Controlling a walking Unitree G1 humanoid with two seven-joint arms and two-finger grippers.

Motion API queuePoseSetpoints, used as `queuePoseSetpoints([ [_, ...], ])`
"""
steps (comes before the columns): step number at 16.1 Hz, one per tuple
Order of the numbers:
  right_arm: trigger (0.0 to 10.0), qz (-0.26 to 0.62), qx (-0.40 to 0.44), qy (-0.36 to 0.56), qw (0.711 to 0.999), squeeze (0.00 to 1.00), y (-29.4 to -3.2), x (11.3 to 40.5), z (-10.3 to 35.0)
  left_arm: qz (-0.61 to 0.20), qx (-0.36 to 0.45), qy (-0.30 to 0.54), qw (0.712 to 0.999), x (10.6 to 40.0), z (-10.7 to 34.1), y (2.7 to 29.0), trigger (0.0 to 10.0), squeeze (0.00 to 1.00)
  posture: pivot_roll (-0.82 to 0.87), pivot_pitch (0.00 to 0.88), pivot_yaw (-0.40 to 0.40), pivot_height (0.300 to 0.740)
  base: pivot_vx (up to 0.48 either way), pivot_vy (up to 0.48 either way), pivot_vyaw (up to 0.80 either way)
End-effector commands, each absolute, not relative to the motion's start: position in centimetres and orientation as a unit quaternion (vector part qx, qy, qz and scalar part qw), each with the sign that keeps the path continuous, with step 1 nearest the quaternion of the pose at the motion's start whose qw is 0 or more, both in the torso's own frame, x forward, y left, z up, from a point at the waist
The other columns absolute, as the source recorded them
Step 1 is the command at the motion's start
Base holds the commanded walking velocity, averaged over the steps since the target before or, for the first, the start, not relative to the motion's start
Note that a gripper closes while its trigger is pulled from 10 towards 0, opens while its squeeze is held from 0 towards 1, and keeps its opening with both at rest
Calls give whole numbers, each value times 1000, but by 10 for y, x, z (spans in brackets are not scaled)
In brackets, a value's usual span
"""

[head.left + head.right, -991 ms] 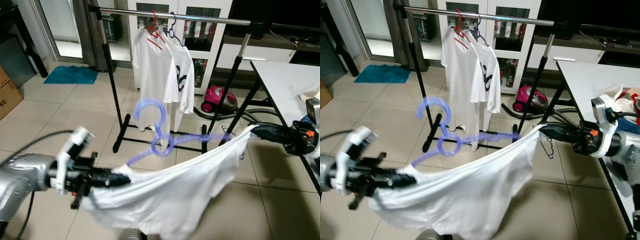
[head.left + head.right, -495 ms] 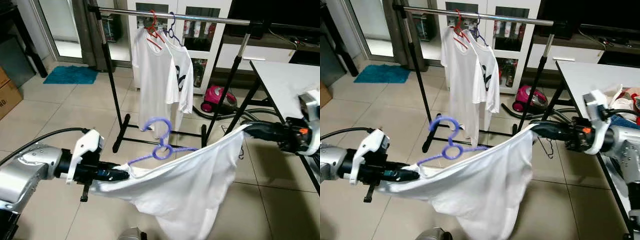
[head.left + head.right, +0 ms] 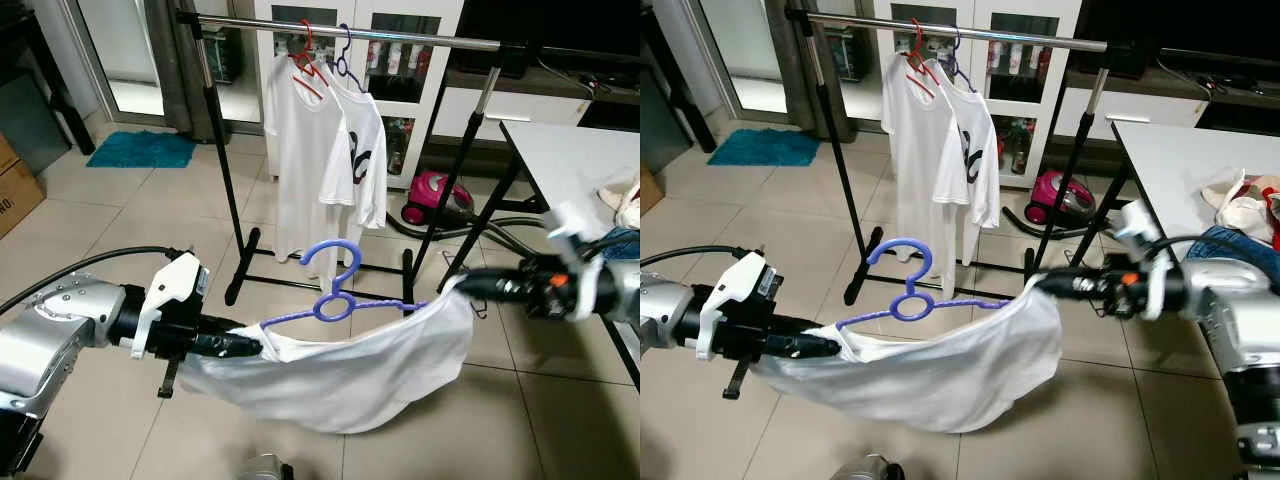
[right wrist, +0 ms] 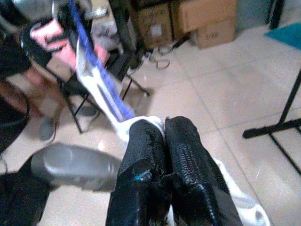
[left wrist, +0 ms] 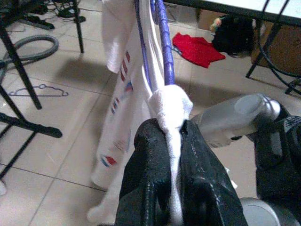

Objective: Hang hanger

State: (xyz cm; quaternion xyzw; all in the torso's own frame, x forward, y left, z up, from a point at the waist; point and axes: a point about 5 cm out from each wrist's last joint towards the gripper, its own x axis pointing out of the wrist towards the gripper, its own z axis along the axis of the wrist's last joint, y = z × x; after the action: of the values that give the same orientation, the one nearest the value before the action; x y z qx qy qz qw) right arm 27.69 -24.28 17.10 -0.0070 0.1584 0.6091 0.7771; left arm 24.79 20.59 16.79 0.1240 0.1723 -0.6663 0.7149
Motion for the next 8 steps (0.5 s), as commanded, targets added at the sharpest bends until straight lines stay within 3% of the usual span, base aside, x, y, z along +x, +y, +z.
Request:
queuePoseSetpoints([
  [1,0,610,-30,160,776,0,-243,275,174,-662,134,145,723,253,180,208,0,0,92,0,-3,740,0,0,0],
  [2,0,609,-27,156,777,0,-241,275,176,-658,131,142,728,255,185,211,0,0,92,0,-3,740,0,0,0],
  [5,0,609,-1,116,784,0,-242,277,189,-686,110,180,696,244,178,208,0,0,94,0,1,740,0,0,0],
  [8,0,613,26,83,785,0,-248,275,201,-687,130,206,685,240,161,208,0,0,86,0,7,740,0,0,0],
])
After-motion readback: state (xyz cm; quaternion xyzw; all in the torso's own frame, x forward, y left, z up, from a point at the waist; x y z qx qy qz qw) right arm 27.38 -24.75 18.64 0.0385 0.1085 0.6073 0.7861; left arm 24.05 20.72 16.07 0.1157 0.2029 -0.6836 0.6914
